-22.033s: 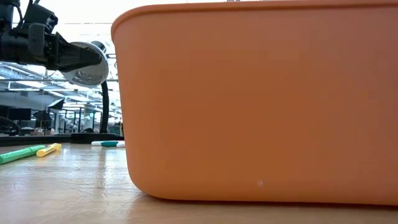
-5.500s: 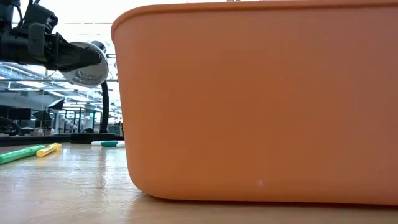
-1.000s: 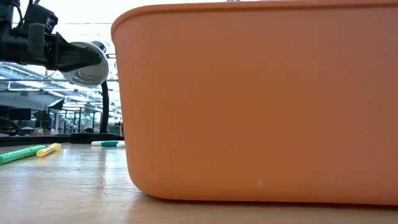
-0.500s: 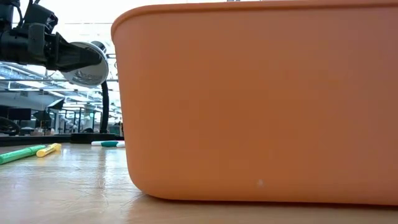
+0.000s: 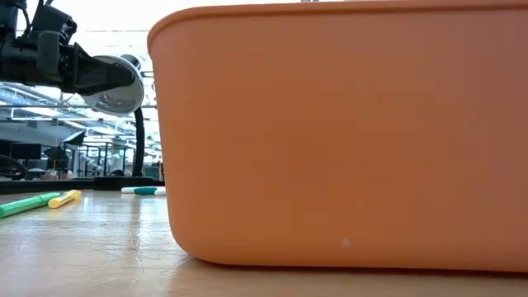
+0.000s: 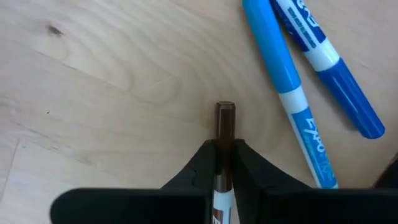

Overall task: Pick & Place Markers
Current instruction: Put the brown thin dry erase marker into the blue bin

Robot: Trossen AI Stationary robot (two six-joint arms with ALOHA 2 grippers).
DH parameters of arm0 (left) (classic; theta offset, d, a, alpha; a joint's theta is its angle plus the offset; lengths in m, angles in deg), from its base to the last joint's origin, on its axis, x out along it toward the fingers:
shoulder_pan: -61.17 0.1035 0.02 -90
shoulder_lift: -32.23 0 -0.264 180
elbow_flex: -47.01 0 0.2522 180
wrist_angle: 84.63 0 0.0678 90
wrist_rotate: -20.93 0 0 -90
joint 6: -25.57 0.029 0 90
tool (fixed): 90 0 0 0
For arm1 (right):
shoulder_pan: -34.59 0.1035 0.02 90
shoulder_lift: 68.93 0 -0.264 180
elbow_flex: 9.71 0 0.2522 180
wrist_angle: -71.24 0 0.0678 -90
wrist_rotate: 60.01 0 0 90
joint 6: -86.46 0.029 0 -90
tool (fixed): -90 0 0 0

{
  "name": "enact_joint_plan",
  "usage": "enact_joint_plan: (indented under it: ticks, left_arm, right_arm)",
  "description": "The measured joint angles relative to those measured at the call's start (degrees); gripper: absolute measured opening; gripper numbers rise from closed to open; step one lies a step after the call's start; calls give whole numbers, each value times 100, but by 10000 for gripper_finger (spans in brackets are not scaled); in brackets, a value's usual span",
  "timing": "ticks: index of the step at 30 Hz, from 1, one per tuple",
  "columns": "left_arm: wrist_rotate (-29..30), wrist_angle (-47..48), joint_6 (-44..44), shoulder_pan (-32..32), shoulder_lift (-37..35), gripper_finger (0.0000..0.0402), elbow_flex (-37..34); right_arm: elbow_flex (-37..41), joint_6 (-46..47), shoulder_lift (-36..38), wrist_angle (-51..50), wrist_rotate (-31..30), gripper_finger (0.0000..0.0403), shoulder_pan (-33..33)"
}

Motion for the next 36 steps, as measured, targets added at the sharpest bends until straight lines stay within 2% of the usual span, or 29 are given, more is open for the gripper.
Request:
enact_joint_plan:
  ticks: [5, 8, 12, 17, 22, 36]
  left_arm:
    - [0, 0, -2, 0, 0, 214, 0]
    - [-1, 0, 0, -2, -1, 214, 0]
    - [-2, 0, -1, 0, 0, 214, 0]
    - [-2, 0, -2, -2, -2, 214, 0]
    - [-2, 2, 0, -2, 0, 214, 0]
    - [-2, 4, 0, 0, 0, 214, 0]
  right_arm:
    - [-99, -377, -17, 25, 0, 37, -8]
    - [-252, -800, -38, 182, -58, 34, -17]
    - [-472, -1431, -20, 985, -333, 18, -17]
    - [-479, -2607, -14, 2736, -342, 22, -20]
    - [-466, -3501, -16, 3926, -134, 26, -20]
    - [-468, -4684, 45, 5426, -22, 20, -160]
